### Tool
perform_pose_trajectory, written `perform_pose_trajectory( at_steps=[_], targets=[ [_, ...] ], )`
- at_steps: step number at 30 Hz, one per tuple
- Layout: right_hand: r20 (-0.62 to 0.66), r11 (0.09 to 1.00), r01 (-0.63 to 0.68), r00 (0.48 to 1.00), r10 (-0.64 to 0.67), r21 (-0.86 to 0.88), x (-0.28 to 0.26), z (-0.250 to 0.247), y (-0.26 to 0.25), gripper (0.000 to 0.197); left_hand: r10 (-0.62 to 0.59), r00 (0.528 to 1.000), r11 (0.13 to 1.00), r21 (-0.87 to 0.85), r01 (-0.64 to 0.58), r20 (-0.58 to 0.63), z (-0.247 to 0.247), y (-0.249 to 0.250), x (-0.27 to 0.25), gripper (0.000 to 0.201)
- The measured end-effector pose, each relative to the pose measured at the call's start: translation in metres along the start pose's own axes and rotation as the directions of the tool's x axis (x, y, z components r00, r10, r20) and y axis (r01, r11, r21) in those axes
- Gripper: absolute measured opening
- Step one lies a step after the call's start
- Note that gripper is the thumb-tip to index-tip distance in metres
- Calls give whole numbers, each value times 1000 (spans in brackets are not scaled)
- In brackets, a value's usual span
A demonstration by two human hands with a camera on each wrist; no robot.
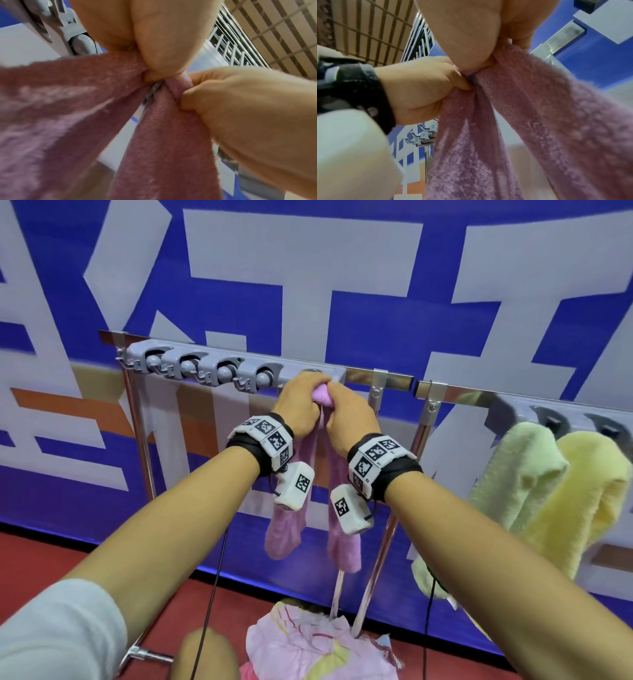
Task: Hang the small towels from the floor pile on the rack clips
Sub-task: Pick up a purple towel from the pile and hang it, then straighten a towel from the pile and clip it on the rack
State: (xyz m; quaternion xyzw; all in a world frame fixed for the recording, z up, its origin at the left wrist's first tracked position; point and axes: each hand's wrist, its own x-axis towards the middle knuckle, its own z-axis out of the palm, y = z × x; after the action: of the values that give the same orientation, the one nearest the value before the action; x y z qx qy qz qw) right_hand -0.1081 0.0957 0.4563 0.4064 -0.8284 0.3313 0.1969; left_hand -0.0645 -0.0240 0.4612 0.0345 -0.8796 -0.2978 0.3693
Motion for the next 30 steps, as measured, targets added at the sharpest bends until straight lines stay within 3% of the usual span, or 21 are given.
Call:
perform_pose_trajectory(
  at_steps=[4, 8, 11, 13, 17, 22, 26, 30],
  targets=[
    [43, 991, -45, 998, 50, -125, -4, 4, 9, 39, 17, 1000, 1000, -5, -17, -1, 9, -10, -8, 55],
    [79, 992, -106, 991, 111, -69, -15, 7, 8, 52, -77, 996, 995, -65, 80, 35, 7, 6, -17, 53],
    [138, 992, -121, 983, 125, -37, -29, 16, 12, 30, -180, 978, 977, -100, 190, 104, 9, 2, -32, 76],
    [176, 992, -123, 976, 126, -27, -38, 20, 15, 15, -206, 970, 963, -148, 223, 127, 12, -8, -46, 80],
    [284, 980, -197, 940, 192, -12, -56, 22, 21, 12, -260, 941, 934, -193, 302, 216, 22, -26, -81, 57],
    [362, 969, -245, 902, 234, -15, -76, 23, 30, 19, -326, 901, 862, -300, 408, 286, 32, -52, -124, 68],
    [389, 967, -255, 888, 245, -26, -103, 28, 36, 37, -408, 854, 852, -201, 483, 322, 43, -65, -165, 69],
    [500, 961, -271, 825, 264, -60, -140, 45, 50, 39, -480, 802, 842, -69, 535, 356, 65, -80, -201, 59]
  ],
)
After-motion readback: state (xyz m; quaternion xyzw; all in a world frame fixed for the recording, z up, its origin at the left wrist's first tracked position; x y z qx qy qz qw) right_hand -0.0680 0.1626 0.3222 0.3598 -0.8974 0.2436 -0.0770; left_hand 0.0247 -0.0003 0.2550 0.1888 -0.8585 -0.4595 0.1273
